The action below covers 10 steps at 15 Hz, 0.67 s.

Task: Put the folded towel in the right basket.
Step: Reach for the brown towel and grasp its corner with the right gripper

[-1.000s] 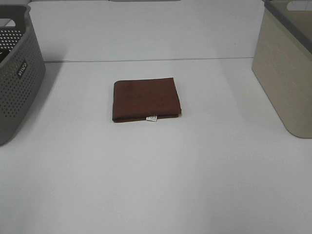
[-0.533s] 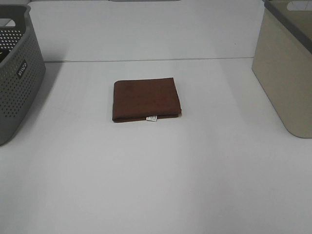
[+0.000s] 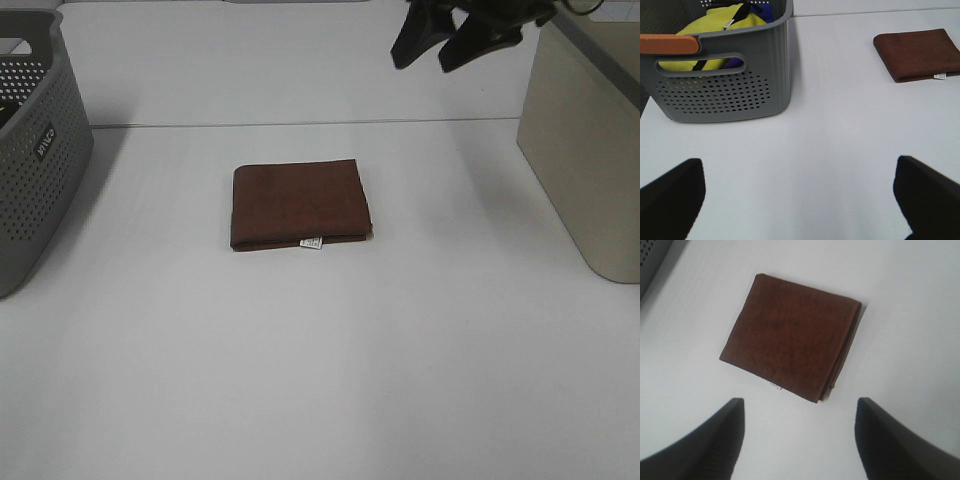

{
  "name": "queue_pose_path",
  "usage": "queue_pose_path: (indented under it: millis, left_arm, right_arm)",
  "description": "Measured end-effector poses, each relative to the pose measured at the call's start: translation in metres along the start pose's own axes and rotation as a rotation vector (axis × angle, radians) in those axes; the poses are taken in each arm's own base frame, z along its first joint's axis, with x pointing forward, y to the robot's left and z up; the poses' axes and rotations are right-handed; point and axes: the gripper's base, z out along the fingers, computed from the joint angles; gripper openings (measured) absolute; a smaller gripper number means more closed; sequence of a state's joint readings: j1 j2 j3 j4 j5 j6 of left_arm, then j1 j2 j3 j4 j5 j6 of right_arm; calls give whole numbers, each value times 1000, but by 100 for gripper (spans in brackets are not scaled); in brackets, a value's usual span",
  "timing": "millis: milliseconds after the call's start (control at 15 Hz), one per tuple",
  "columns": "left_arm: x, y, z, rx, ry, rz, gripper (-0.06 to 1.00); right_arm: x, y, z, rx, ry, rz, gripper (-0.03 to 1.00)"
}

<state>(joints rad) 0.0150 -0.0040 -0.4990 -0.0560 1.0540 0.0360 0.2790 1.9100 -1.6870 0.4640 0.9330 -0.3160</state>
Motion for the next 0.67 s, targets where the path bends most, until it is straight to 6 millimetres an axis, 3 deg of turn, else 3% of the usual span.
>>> queue_pose_path:
  millis: [467,667]
  left_arm:
    - [0,0,0,0,0,0,97]
    - [0,0,0,0,0,0,97]
  right_arm:
    - [-3,-37,121,-80,212,191,64]
    - [0,-64,166,-123,264,267,65]
